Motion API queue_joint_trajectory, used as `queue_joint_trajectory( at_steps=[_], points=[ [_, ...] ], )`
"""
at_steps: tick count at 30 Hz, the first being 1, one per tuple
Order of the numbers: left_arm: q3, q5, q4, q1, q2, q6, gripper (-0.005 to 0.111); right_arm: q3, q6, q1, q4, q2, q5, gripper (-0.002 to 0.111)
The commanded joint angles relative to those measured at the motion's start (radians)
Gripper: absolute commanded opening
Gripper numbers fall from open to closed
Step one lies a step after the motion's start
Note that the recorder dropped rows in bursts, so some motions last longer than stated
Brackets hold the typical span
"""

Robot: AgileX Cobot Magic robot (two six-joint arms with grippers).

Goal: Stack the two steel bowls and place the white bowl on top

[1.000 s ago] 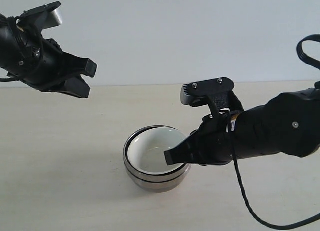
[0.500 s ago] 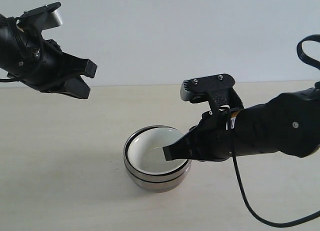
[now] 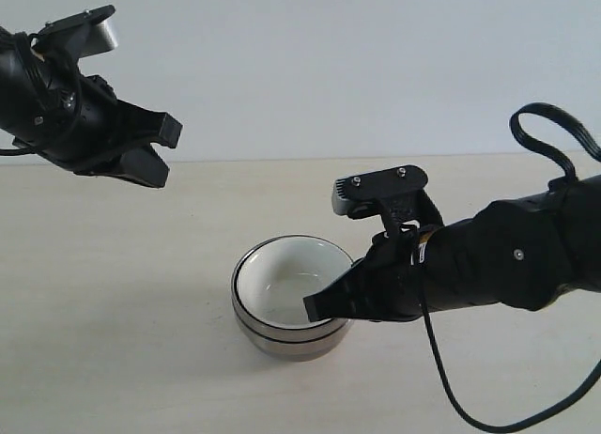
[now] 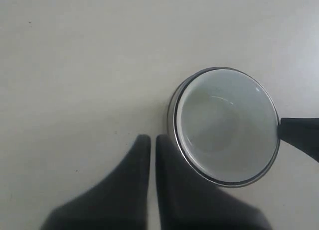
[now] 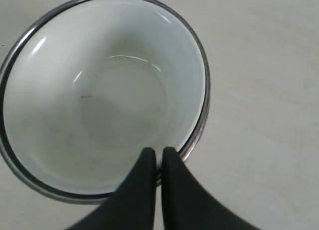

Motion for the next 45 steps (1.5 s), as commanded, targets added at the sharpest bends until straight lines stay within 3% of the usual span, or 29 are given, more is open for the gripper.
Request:
queue_joint_trajectory(
  at_steps=[1, 11, 22, 28, 32, 36, 45],
  points=[
    [0.004, -0.014, 0.008, 0.002, -0.009, -0.001, 0.004, 0.005, -0.004, 0.003, -0.001, -0.010, -0.012, 0.000],
    [0.013, -0.048, 0.008, 0.002, -0.011, 0.009, 0.004, 0.005, -0.004, 0.003, -0.001, -0.081, 0.013, 0.000],
    [0.151, -0.198, 0.008, 0.003, -0.127, -0.005, 0.004, 0.007, 0.013, -0.001, -0.005, -0.213, 0.055, 0.000],
    [0.243, -0.219, -0.027, 0.003, -0.317, -0.005, 0.004, 0.065, 0.033, -0.001, -0.005, -0.322, 0.022, 0.000],
    [0.345, -0.242, -0.128, 0.003, -0.463, 0.002, 0.004, 0.130, 0.061, -0.001, -0.005, -0.418, -0.011, 0.000],
    [0.435, -0.242, -0.234, 0.001, -0.610, 0.113, 0.004, 0.208, 0.078, -0.001, -0.002, -0.518, -0.050, 0.000],
    [0.657, -0.234, -0.331, 0.001, -0.986, 0.141, 0.004, 0.414, 0.086, -0.001, -0.001, -0.894, -0.082, 0.000]
  ],
)
